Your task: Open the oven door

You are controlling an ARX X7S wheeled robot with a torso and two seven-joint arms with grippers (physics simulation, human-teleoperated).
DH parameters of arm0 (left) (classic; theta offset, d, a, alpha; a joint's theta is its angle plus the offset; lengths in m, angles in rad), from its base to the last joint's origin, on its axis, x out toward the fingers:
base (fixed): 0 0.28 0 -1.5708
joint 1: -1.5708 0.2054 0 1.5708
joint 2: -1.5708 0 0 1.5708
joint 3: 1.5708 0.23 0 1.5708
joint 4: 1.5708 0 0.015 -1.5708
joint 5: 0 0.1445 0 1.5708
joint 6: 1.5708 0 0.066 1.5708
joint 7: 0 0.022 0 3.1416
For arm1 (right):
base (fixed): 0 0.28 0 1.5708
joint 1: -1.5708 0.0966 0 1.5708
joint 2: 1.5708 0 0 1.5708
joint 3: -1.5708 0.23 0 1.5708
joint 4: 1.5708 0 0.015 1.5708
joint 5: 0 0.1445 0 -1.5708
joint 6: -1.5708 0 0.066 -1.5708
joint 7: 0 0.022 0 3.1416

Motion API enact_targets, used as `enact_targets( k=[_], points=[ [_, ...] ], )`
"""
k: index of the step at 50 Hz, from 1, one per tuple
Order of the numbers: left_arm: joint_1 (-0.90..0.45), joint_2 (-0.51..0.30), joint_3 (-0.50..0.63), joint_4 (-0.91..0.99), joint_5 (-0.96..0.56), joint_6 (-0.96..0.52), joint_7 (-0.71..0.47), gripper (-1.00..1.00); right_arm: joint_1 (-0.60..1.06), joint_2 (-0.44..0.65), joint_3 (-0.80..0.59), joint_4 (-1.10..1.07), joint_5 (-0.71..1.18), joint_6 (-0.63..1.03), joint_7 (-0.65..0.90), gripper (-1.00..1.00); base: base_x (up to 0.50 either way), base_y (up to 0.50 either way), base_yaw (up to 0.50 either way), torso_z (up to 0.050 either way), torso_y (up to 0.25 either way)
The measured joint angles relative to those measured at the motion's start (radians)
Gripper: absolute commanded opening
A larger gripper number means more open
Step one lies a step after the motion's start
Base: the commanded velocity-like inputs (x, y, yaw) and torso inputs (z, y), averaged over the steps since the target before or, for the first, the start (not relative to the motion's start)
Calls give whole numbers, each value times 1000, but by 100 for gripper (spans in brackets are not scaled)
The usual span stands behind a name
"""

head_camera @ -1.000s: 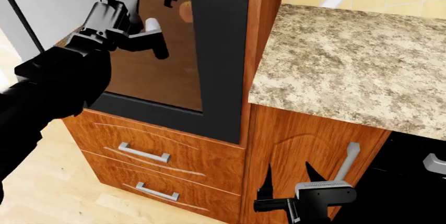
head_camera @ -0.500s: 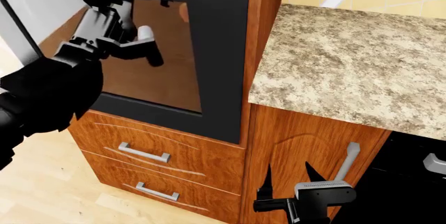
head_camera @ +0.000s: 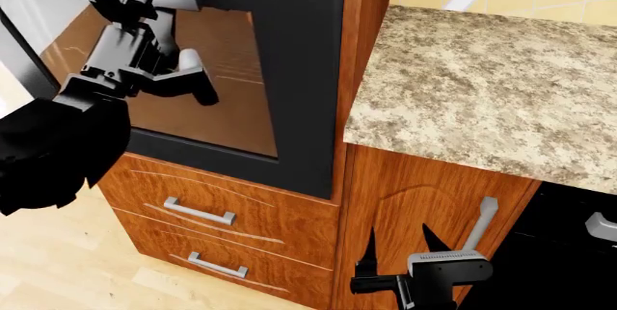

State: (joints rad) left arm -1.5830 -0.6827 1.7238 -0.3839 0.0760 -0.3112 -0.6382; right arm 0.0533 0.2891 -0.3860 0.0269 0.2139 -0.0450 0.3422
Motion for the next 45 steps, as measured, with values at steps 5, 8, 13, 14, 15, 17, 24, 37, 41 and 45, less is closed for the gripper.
enact_targets(
  k=[5,8,13,14,15,17,24,37,41,45],
  points=[
    [3,-22,-1,43,2,-21,-4,-100,0,1,-2,0,0,0,1,100,1,-2,-4,0,4],
    [5,-35,-1,68,2,-33,-6,-100,1,1,-3,0,-1,-1,2,100,1,-4,-4,3,7],
    [7,-55,-2,108,2,-52,-9,-100,1,2,-5,0,-1,-1,4,100,-1,-3,-4,0,4],
    [8,-59,-2,115,1,-56,-11,-100,1,3,-5,0,0,-1,4,100,1,-4,-4,0,10],
    [9,-62,-2,122,1,-59,-12,-100,1,3,-5,-1,0,-1,4,100,1,-4,-4,10,0],
    [10,-69,-2,135,0,-66,-14,-100,1,4,-6,-1,0,-1,5,100,1,-4,-4,0,6],
    [16,-92,-4,180,-1,-88,-20,-100,1,5,-8,-3,1,0,7,100,-1,-3,-4,0,4],
    [31,-139,-12,271,0,-133,-31,-100,3,7,-12,-2,3,-2,9,100,-1,-4,-4,2,5],
    [36,-155,-15,300,2,-147,-34,-100,3,8,-13,0,2,-3,10,100,1,-4,-3,0,5],
    [44,-169,-18,326,4,-160,-40,-100,3,8,-14,0,2,-4,11,100,-2,-3,-5,3,5]
  ],
)
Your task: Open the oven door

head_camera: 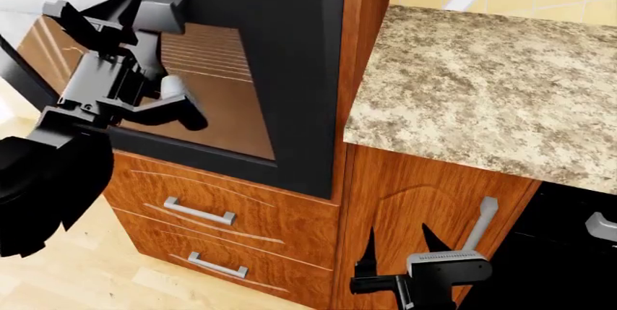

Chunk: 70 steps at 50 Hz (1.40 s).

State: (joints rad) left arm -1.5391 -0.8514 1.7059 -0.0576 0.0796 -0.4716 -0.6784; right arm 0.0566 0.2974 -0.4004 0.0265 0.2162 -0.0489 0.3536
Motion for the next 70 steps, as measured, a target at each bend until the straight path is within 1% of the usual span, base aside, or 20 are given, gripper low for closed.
enact_targets(
  k=[32,58,70],
  points=[
    [58,-104,-6,188,31,-104,-55,-100,1,6,-9,-1,1,-4,9,100,-1,-4,-4,1,5],
    [120,-146,-18,254,52,-144,-134,-100,6,10,-16,0,6,-1,14,100,-1,-4,-4,1,4],
    [142,-166,-18,286,71,-166,-151,-100,5,13,-19,-5,8,1,18,100,-1,-3,-4,1,4]
  ],
)
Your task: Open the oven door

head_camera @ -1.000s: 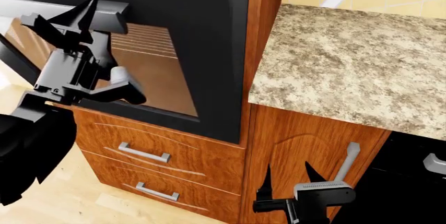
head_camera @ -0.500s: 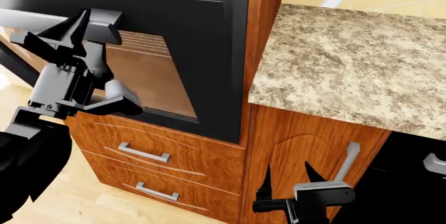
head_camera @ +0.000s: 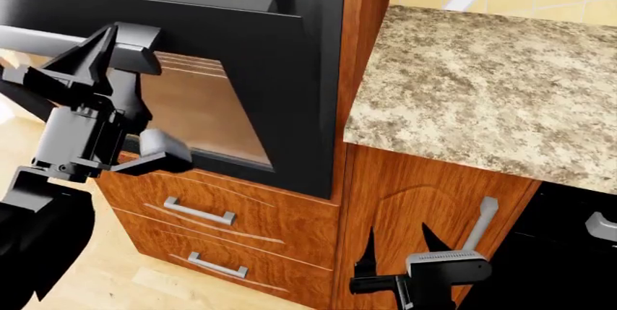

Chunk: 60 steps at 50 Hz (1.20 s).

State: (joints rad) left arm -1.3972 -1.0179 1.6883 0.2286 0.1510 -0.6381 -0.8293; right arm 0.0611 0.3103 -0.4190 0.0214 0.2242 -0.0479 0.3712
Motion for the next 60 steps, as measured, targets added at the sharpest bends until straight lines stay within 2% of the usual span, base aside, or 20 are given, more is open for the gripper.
enact_targets(
  k=[60],
  points=[
    [136,-93,6,133,87,-110,-129,-100,5,8,-15,3,4,-6,14,100,-1,-3,-3,1,3]
  ],
)
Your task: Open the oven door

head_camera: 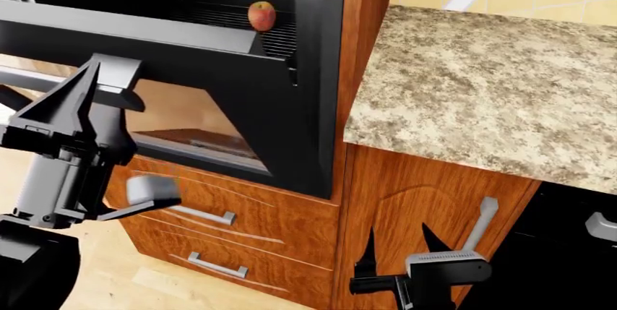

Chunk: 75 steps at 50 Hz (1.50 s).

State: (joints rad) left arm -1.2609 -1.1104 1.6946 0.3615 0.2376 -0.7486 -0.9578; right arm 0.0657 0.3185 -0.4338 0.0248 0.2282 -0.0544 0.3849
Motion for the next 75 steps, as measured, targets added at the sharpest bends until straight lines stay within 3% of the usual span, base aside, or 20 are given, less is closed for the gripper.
enact_targets(
  k=[75],
  points=[
    [190,-70,29,86,66,-119,-214,-100,3,10,-14,0,11,-3,15,100,0,-4,-4,0,2]
  ],
)
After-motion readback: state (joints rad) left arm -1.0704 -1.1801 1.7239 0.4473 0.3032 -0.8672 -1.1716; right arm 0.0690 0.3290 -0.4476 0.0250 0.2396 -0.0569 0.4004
